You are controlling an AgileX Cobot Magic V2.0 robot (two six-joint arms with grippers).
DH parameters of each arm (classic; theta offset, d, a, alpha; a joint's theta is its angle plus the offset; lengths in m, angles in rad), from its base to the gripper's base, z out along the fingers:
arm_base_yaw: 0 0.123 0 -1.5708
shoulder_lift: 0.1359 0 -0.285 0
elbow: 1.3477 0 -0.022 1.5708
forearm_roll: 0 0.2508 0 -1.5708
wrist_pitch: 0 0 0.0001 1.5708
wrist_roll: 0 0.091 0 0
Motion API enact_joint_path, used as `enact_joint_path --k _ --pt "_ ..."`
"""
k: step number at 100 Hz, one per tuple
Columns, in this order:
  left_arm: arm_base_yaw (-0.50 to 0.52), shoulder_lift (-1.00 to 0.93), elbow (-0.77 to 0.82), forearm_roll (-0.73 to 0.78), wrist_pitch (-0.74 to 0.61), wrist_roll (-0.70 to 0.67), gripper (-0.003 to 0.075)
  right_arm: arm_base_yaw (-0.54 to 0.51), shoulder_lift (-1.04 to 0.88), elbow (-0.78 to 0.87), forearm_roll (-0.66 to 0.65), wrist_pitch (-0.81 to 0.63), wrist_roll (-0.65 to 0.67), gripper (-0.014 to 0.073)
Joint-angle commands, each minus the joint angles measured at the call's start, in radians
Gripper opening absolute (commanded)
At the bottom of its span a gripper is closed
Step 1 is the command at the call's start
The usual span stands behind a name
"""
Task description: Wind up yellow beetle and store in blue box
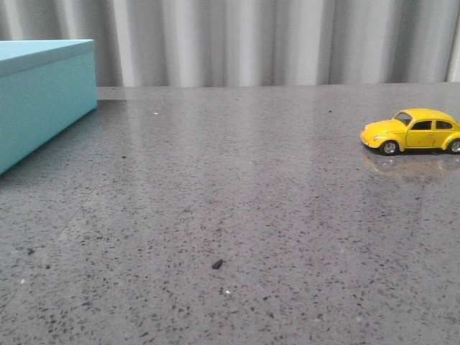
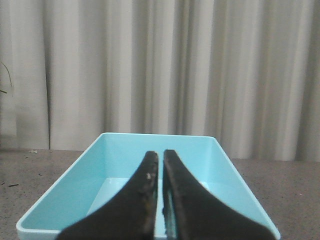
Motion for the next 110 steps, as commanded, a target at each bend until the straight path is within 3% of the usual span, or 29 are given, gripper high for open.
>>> enact_joint_path --k 1,21,50,76,110 --pt "-0.008 0.035 -0.047 0.0 -0.07 -0.006 -0.0021 0.02 0.05 -0.092 0.001 -0.025 0.0 -0.0041" --pt "-0.008 0.061 -0.05 0.0 -0.074 -0.006 -0.0021 0.062 0.24 -0.297 -0.004 0.137 -0.086 -0.0041" --pt "-0.008 0.067 -0.05 0.0 -0.078 -0.006 -0.0021 0.144 0.552 -0.589 0.011 0.359 -0.076 -0.0041" --pt "-0.008 0.067 -0.05 0.0 -0.08 -0.006 -0.0021 0.158 0.798 -0.838 0.011 0.515 -0.04 -0.0041" --pt "-0.008 0.067 -0.05 0.0 -0.08 -0.006 -0.0021 0.186 0.985 -0.986 0.015 0.644 -0.015 -0.0041"
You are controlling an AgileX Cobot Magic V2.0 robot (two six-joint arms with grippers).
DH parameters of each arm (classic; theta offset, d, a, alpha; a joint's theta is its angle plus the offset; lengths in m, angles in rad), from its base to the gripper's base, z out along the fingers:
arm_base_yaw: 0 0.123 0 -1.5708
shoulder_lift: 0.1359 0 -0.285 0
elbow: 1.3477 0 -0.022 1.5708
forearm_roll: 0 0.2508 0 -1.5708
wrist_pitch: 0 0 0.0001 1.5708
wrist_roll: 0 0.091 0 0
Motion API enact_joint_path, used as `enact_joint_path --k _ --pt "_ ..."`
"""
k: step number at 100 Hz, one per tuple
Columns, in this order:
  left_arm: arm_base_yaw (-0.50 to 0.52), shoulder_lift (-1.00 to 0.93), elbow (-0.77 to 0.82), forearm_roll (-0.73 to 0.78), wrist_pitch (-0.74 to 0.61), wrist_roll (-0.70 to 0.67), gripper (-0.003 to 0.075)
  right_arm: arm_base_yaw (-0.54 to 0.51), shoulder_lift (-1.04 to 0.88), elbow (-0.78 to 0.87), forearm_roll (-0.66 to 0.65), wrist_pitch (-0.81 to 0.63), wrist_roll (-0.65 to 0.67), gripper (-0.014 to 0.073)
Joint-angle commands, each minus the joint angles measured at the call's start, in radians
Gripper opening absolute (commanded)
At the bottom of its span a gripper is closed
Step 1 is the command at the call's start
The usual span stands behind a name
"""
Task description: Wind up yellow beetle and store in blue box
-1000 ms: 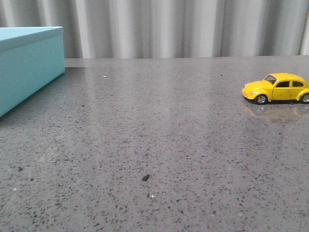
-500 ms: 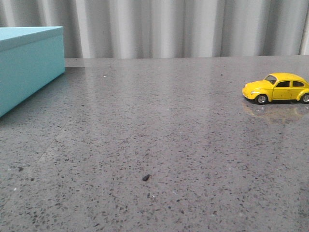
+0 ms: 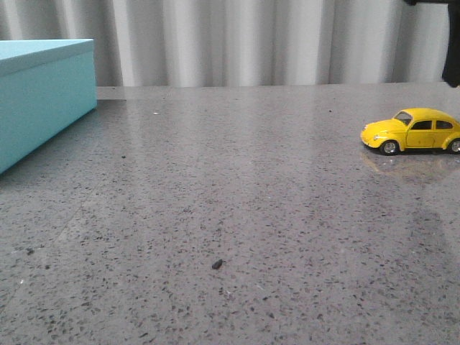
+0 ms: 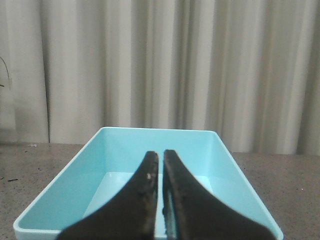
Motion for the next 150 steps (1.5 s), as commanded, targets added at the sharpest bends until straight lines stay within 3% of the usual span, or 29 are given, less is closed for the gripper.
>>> enact_joint_path --k 1,41,150 --pt "-0.008 0.017 -0.031 0.0 -0.08 -0.006 -0.0021 0.02 0.0 -0.059 0.007 -0.004 0.008 -0.0041" --pt "-0.008 0.017 -0.031 0.0 -0.08 -0.006 -0.0021 0.048 0.109 -0.167 -0.003 0.056 0.029 -0.0041" --pt "-0.008 0.017 -0.031 0.003 -0.08 -0.006 -0.0021 0.048 0.16 -0.166 -0.077 0.087 0.039 -0.0041"
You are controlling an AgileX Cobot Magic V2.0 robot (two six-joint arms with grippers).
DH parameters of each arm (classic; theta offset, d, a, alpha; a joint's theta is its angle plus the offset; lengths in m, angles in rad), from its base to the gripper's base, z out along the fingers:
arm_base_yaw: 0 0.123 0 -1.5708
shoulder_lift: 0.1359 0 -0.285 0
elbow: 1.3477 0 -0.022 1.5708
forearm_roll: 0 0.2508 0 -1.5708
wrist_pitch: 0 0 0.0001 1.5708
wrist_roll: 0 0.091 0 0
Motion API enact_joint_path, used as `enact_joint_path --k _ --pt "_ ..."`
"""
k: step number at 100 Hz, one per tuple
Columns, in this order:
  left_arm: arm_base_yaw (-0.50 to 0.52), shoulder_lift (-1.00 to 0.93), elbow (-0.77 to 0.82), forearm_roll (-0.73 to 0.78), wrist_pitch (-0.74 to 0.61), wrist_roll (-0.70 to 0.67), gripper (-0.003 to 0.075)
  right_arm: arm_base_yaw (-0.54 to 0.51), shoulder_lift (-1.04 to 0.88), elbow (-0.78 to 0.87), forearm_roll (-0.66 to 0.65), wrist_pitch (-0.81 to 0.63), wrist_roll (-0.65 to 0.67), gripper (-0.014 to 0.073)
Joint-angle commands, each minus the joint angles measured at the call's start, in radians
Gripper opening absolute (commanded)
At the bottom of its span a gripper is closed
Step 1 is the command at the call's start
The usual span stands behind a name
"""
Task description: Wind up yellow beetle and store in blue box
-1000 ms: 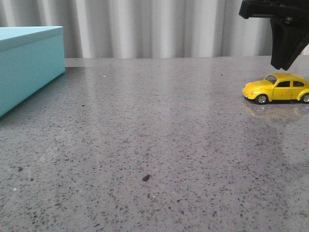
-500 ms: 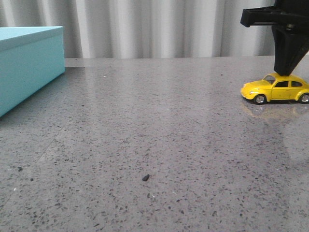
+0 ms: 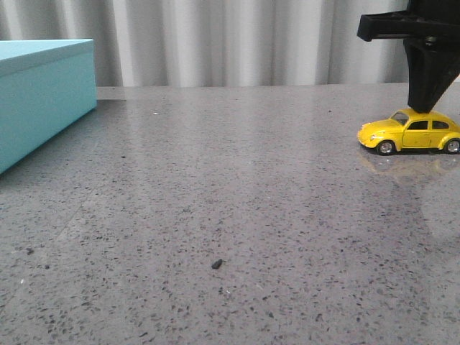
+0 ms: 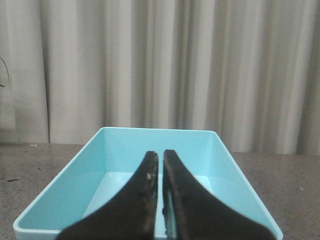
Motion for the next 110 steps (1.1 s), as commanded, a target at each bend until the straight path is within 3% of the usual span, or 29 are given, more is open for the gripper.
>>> enact_joint_path --k 1,33,110 --pt "-0.008 0.017 -0.031 0.0 -0.08 -0.006 -0.0021 -0.003 -0.025 -0.019 -0.039 -0.011 0.0 -0.0041" --pt "-0.008 0.017 -0.031 0.001 -0.08 -0.006 -0.0021 -0.015 0.023 -0.017 -0.12 0.03 0.032 -0.0041" --pt "-0.008 0.017 -0.031 0.003 -0.08 -0.006 -0.0021 -0.197 0.042 -0.024 -0.27 0.068 0.08 -0.0041"
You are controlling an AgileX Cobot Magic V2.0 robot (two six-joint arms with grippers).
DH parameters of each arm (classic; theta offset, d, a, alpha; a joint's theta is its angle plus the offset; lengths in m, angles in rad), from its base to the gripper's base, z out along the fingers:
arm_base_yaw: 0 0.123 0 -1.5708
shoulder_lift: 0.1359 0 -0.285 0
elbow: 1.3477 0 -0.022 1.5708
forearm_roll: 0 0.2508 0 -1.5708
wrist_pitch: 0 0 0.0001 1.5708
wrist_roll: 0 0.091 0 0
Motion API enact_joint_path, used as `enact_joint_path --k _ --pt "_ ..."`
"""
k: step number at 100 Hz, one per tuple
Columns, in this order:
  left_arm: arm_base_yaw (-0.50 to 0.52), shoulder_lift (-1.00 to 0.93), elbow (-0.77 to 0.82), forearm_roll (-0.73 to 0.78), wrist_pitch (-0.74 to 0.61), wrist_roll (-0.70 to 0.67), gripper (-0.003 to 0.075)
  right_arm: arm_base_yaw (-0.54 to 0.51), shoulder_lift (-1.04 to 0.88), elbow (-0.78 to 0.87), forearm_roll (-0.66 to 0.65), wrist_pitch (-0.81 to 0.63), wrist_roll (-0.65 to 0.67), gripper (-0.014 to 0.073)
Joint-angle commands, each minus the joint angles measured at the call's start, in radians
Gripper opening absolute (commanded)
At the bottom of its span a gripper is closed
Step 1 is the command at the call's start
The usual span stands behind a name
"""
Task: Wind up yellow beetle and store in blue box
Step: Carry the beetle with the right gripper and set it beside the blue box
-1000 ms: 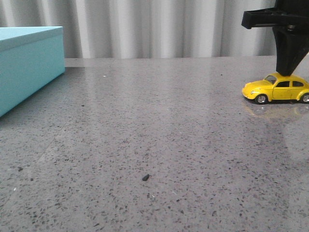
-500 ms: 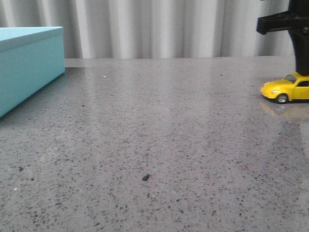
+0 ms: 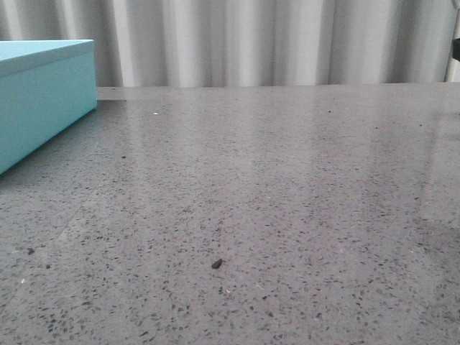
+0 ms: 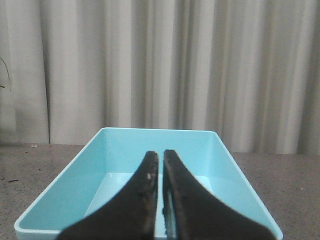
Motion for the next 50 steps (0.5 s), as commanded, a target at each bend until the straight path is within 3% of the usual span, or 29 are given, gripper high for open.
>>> enact_joint_path --k 1,50 --pt "-0.008 0.017 -0.031 0.0 -0.08 -0.006 -0.0021 -0.013 -0.009 -0.007 -0.001 -0.013 0.004 -0.0041" --pt "-0.008 0.017 -0.031 0.0 -0.082 -0.006 -0.0021 0.063 -0.291 -0.082 0.129 -0.102 0.004 -0.0041"
